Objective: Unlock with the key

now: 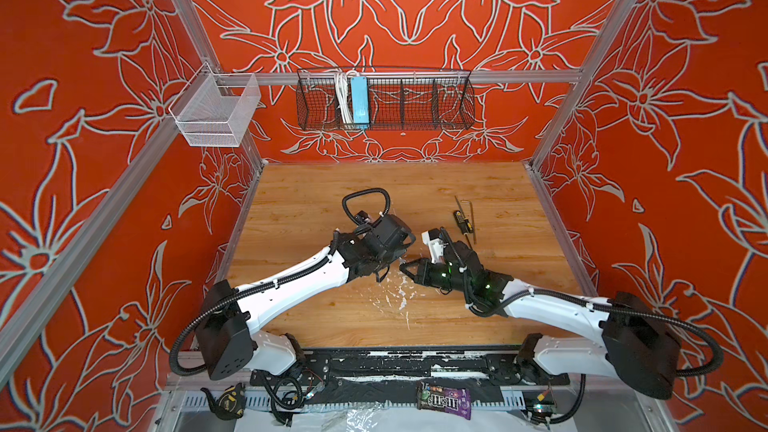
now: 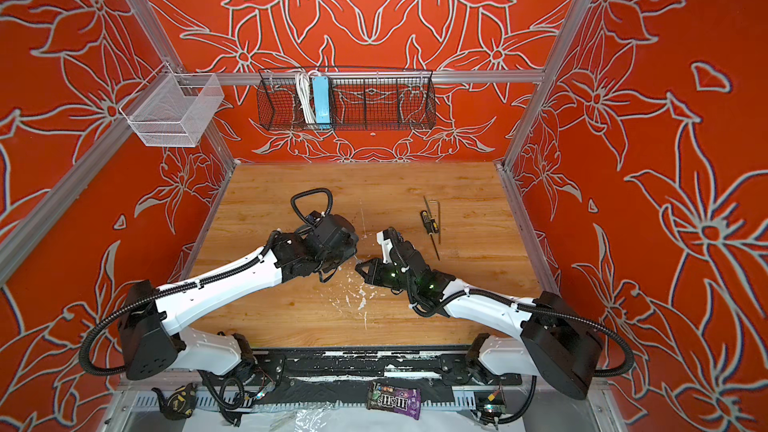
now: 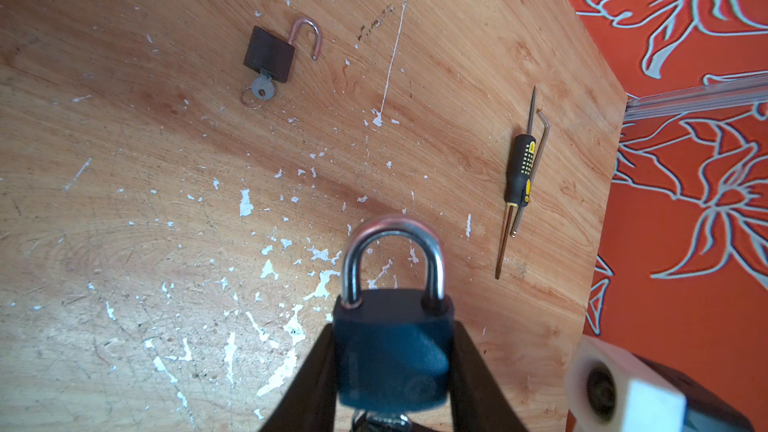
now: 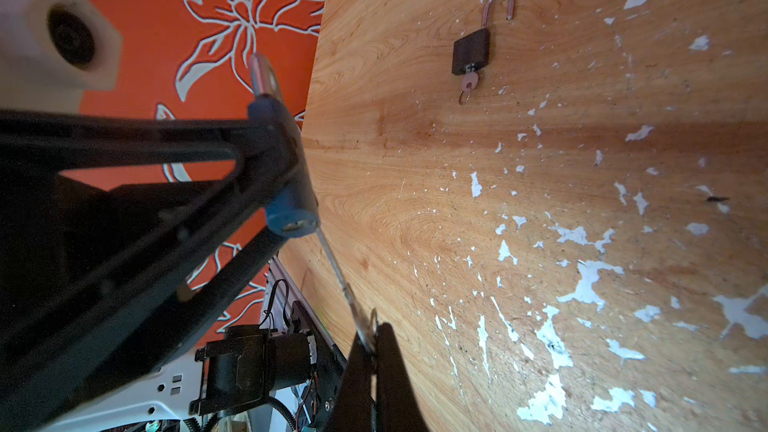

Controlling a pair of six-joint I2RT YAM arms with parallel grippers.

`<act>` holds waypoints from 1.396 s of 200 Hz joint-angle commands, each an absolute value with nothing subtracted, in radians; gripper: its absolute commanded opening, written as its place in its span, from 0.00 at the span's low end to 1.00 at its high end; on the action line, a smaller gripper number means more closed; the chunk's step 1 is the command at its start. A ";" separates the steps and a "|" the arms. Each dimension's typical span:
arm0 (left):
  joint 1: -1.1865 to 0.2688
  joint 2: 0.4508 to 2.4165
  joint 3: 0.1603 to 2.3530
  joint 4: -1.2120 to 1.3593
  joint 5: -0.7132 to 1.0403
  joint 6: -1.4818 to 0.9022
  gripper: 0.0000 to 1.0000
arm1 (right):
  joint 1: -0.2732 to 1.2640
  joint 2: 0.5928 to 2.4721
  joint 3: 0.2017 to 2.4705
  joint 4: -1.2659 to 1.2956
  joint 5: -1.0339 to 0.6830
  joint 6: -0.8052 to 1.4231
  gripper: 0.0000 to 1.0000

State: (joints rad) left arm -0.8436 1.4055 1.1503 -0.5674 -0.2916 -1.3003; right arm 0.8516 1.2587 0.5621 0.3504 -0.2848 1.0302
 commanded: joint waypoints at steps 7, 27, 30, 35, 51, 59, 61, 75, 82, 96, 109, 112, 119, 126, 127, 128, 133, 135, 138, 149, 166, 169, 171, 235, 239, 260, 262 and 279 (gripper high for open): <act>-0.848 1.398 1.160 -0.569 -0.316 -1.295 0.00 | 0.856 1.274 0.600 0.393 -0.275 1.058 0.00; -0.848 1.400 1.161 -0.579 -0.332 -1.294 0.00 | 0.857 1.281 0.602 0.408 -0.285 1.065 0.00; -0.848 1.402 1.161 -0.582 -0.334 -1.294 0.00 | 0.857 1.282 0.602 0.407 -0.286 1.067 0.00; -0.848 1.402 1.161 -0.587 -0.336 -1.295 0.00 | 0.856 1.282 0.604 0.409 -0.288 1.068 0.00; -0.849 1.401 1.161 -0.591 -0.345 -1.293 0.00 | 0.856 1.284 0.601 0.422 -0.291 1.075 0.00; -0.848 1.404 1.161 -0.592 -0.348 -1.293 0.00 | 0.857 1.281 0.598 0.423 -0.291 1.077 0.00; -0.849 1.404 1.161 -0.592 -0.348 -1.294 0.00 | 0.857 1.279 0.597 0.423 -0.289 1.076 0.00; -0.850 1.408 1.162 -0.597 -0.352 -1.295 0.00 | 0.856 1.269 0.598 0.415 -0.286 1.072 0.00; -0.849 1.410 1.163 -0.597 -0.352 -1.294 0.00 | 0.857 1.266 0.600 0.408 -0.285 1.070 0.00; -0.847 1.413 1.165 -0.595 -0.351 -1.293 0.00 | 0.856 1.265 0.600 0.401 -0.283 1.070 0.00; -0.849 1.417 1.169 -0.592 -0.345 -1.291 0.00 | 0.857 1.272 0.597 0.403 -0.276 1.080 0.00; -0.850 1.417 1.169 -0.591 -0.342 -1.290 0.00 | 0.857 1.274 0.596 0.405 -0.275 1.083 0.00; -0.850 1.419 1.170 -0.589 -0.339 -1.290 0.00 | 0.855 1.280 0.594 0.419 -0.276 1.087 0.00; -0.850 1.421 1.171 -0.588 -0.336 -1.290 0.00 | 0.856 1.284 0.594 0.431 -0.280 1.090 0.00; -0.849 1.421 1.171 -0.588 -0.336 -1.290 0.00 | 0.856 1.285 0.595 0.432 -0.281 1.090 0.00; -0.849 1.421 1.170 -0.588 -0.336 -1.289 0.00 | 0.857 1.285 0.595 0.434 -0.282 1.089 0.00; -0.850 1.423 1.170 -0.588 -0.336 -1.290 0.00 | 0.856 1.288 0.599 0.438 -0.286 1.091 0.00; -0.850 1.424 1.170 -0.588 -0.336 -1.290 0.00 | 0.856 1.289 0.601 0.439 -0.287 1.090 0.00; -0.850 1.423 1.171 -0.588 -0.336 -1.290 0.00 | 0.856 1.292 0.602 0.437 -0.288 1.090 0.00; -0.850 1.424 1.171 -0.588 -0.336 -1.290 0.00 | 0.857 1.296 0.611 0.431 -0.290 1.087 0.00; -0.850 1.421 1.170 -0.585 -0.334 -1.292 0.00 | 0.856 1.302 0.614 0.430 -0.288 1.089 0.00; -0.850 1.421 1.170 -0.584 -0.333 -1.292 0.00 | 0.856 1.305 0.614 0.432 -0.288 1.090 0.00; -0.850 1.420 1.170 -0.583 -0.333 -1.292 0.00 | 0.856 1.305 0.614 0.432 -0.288 1.091 0.00; -0.862 1.430 1.168 -0.605 -0.353 -1.294 0.00 | 0.843 1.316 0.624 0.447 -0.301 1.113 0.00; -0.863 1.433 1.170 -0.612 -0.354 -1.295 0.00 | 0.841 1.315 0.627 0.443 -0.305 1.112 0.00; -0.867 1.442 1.174 -0.640 -0.367 -1.298 0.00 | 0.824 1.308 0.631 0.440 -0.322 1.121 0.00; -0.867 1.443 1.174 -0.641 -0.369 -1.299 0.00 | 0.823 1.307 0.631 0.440 -0.323 1.122 0.00; -0.870 1.444 1.168 -0.651 -0.383 -1.303 0.00 | 0.814 1.297 0.632 0.435 -0.330 1.122 0.00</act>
State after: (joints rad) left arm -0.8536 1.4303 1.1503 -0.5964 -0.3550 -1.2987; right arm 0.8322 1.3136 0.5915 0.3996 -0.3195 1.0985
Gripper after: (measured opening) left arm 0.380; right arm 0.053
